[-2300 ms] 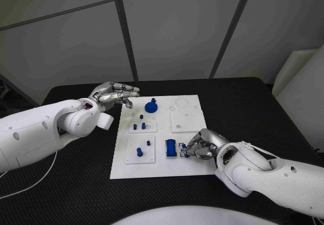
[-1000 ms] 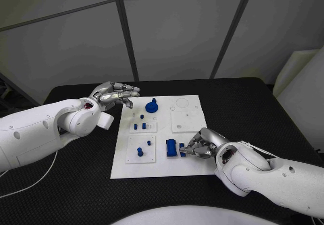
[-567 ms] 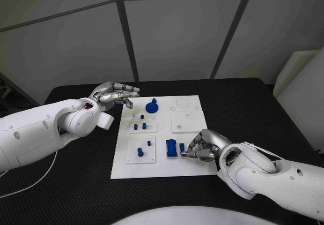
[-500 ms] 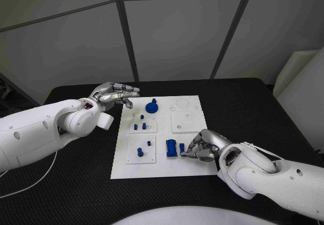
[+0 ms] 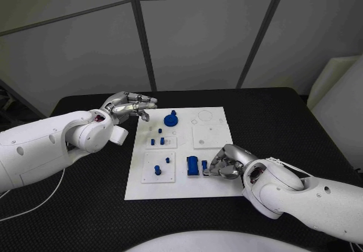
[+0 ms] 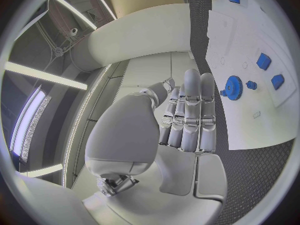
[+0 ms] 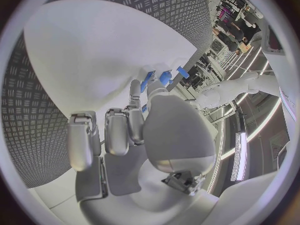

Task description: Assemble the parts on the task board

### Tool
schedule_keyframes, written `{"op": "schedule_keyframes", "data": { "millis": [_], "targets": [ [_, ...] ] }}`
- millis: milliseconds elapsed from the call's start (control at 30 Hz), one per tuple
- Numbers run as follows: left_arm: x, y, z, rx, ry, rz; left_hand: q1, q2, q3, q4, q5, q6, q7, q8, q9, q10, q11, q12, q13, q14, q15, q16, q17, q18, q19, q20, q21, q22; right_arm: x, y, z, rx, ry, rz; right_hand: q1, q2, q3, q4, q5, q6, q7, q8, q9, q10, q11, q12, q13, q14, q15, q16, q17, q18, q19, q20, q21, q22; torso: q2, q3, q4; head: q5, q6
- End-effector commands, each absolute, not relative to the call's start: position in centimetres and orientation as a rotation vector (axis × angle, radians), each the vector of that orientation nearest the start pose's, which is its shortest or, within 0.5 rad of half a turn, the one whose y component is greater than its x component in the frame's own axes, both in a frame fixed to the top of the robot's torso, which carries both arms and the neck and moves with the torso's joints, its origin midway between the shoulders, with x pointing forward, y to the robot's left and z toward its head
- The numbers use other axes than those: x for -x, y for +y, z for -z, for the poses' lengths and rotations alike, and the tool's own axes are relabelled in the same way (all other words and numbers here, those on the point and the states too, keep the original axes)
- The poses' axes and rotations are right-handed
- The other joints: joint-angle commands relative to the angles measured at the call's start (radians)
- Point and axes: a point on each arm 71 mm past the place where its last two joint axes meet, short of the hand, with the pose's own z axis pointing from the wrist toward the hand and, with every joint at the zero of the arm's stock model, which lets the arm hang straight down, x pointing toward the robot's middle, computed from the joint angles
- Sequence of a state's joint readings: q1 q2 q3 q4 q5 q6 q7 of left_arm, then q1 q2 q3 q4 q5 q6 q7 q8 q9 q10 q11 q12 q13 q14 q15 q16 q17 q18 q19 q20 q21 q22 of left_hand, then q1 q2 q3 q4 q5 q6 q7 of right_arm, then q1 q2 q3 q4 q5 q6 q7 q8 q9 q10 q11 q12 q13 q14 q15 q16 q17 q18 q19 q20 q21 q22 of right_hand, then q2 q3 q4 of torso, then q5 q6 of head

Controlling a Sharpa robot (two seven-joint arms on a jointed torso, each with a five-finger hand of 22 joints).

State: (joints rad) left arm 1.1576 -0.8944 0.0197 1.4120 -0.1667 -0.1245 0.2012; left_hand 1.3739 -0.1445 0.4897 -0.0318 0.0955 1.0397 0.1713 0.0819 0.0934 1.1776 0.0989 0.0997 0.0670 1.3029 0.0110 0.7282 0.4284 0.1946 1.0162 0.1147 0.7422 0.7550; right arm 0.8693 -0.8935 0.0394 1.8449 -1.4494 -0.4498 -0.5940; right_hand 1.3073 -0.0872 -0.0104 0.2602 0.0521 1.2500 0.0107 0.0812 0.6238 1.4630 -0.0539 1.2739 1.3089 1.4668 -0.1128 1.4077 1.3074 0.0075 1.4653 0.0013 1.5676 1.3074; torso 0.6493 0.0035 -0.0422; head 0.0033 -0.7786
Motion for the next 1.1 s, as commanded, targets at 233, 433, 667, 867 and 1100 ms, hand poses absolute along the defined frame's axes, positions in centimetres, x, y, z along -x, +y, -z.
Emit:
{"op": "schedule_keyframes", "data": {
  "millis": [233,433,667,867,1100],
  "targets": [
    [-50.3,25.8,19.4,1.064,1.630,1.432,-0.001,0.005,-0.004,-0.002,0.000,-0.005,-0.001,-0.006,-0.001,-0.006,0.001,-0.005,0.001,0.001,-0.001,-0.004,-0.002,-0.011,0.001,0.001,-0.004,-0.001,-37.1,-16.1,26.2,-0.274,1.891,-0.600,0.028,-0.005,-0.009,-0.023,-0.004,0.004,-0.001,-0.002,0.007,0.049,-0.006,-0.004,0.127,0.055,-0.007,0.002,0.017,-0.007,0.106,-0.009,0.003,0.263,-0.002,0.0001,-0.0026,-0.003,0.004],
    [-50.3,25.9,19.4,1.064,1.629,1.431,-0.001,0.005,-0.004,-0.002,0.000,-0.005,-0.001,-0.006,-0.001,-0.006,0.001,-0.005,0.001,0.001,-0.001,-0.004,-0.002,-0.011,0.001,0.001,-0.004,-0.001,-36.7,-16.4,25.3,-0.324,1.816,-0.733,-0.044,-0.022,-0.043,0.030,-0.004,-0.023,0.011,-0.016,0.006,0.041,0.004,-0.034,0.115,0.048,0.000,-0.017,-0.007,-0.007,0.106,-0.004,0.003,0.263,-0.004,-0.0004,-0.0024,-0.002,0.013],
    [-50.4,25.7,19.7,1.208,1.576,1.524,-0.013,-0.002,-0.013,0.003,-0.006,-0.007,0.000,-0.007,-0.001,-0.006,0.002,-0.005,0.002,0.001,0.001,-0.008,-0.002,-0.012,0.001,0.002,-0.011,-0.005,-37.8,-17.8,24.3,-0.466,1.795,-0.957,0.005,-0.040,-0.027,0.013,-0.002,-0.166,0.050,-0.019,-0.024,-0.044,0.038,-0.292,0.002,-0.004,0.027,-0.156,-0.179,0.026,0.045,0.017,-0.155,0.208,-0.021,-0.0041,-0.0059,-0.006,0.033],
    [-50.8,25.8,20.3,1.299,1.498,1.574,-0.051,-0.008,-0.045,0.029,-0.016,-0.004,-0.005,-0.006,0.001,-0.003,0.000,-0.002,0.003,-0.002,0.005,-0.013,-0.002,-0.013,-0.001,0.008,-0.032,-0.018,-42.6,-20.3,23.4,-0.710,1.752,-1.105,0.098,-0.015,-0.023,-0.013,-0.001,-0.245,0.094,-0.016,-0.051,-0.286,0.080,-0.851,-0.309,-0.190,0.068,-0.667,-0.670,0.151,-0.245,0.064,-0.918,-0.127,-0.050,-0.0119,-0.0092,-0.012,0.069],
    [-52.6,25.6,21.4,1.348,1.365,1.569,-0.140,-0.025,-0.197,0.105,-0.046,-0.014,-0.015,-0.012,-0.003,-0.014,0.008,-0.002,0.004,-0.159,0.034,-0.169,-0.066,-0.023,-0.097,0.034,-0.176,-0.105,-48.2,-22.3,23.3,-0.904,1.662,-1.227,0.179,0.023,-0.013,-0.041,0.017,-0.281,0.153,-0.019,-0.178,-0.359,0.157,-1.189,-0.712,-0.328,0.170,-1.070,-0.881,0.168,-0.392,0.149,-1.348,-0.454,-0.090,-0.0210,-0.0113,-0.019,0.130]
  ]
}}
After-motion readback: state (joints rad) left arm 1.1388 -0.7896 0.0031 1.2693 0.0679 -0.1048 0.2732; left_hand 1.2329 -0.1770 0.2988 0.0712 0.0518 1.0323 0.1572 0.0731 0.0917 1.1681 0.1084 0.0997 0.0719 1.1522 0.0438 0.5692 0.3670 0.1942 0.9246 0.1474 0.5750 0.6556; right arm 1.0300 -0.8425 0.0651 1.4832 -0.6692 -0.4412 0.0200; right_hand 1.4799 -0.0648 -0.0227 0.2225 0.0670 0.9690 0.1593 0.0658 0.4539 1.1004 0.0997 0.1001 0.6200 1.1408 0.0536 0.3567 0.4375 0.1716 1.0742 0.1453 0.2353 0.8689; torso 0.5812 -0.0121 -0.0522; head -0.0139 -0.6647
